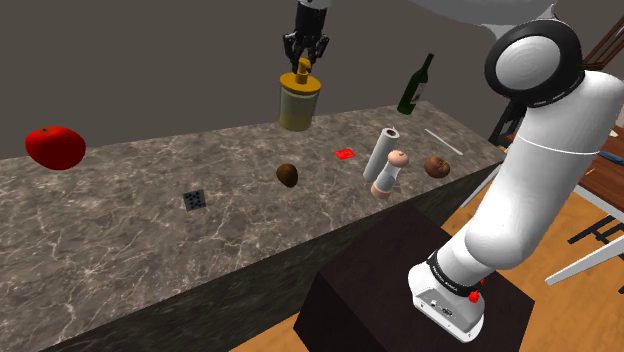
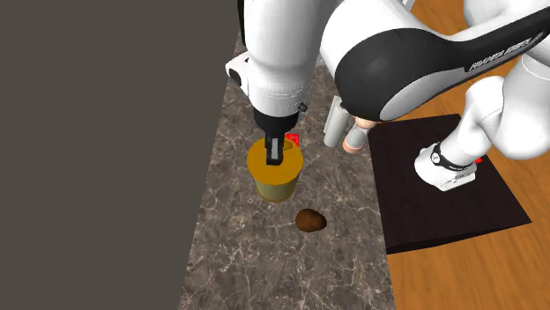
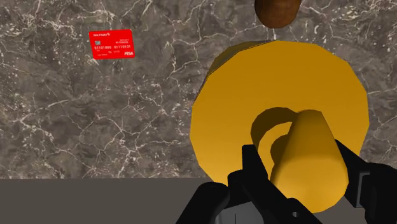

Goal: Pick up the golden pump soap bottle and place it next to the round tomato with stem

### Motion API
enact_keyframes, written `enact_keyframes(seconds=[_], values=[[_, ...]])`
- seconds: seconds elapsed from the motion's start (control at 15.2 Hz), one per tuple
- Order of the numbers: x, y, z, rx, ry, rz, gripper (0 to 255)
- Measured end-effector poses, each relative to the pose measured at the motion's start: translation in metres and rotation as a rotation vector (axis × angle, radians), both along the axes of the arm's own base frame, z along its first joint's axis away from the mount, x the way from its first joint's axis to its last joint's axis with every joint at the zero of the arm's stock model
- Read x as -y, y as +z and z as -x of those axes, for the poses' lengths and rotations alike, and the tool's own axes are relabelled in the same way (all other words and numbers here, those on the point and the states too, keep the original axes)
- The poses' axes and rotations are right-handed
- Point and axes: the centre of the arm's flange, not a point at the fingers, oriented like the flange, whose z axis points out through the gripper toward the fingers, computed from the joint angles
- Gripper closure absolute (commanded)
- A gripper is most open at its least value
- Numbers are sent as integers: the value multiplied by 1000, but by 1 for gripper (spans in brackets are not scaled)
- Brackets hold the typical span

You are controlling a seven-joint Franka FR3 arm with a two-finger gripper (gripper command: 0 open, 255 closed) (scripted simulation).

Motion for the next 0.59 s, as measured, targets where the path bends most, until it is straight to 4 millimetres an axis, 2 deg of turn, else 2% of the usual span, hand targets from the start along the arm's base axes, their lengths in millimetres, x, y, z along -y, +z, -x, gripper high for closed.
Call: enact_keyframes(seconds=[0.59], values=[[99,23,59,0,0,1,255]])
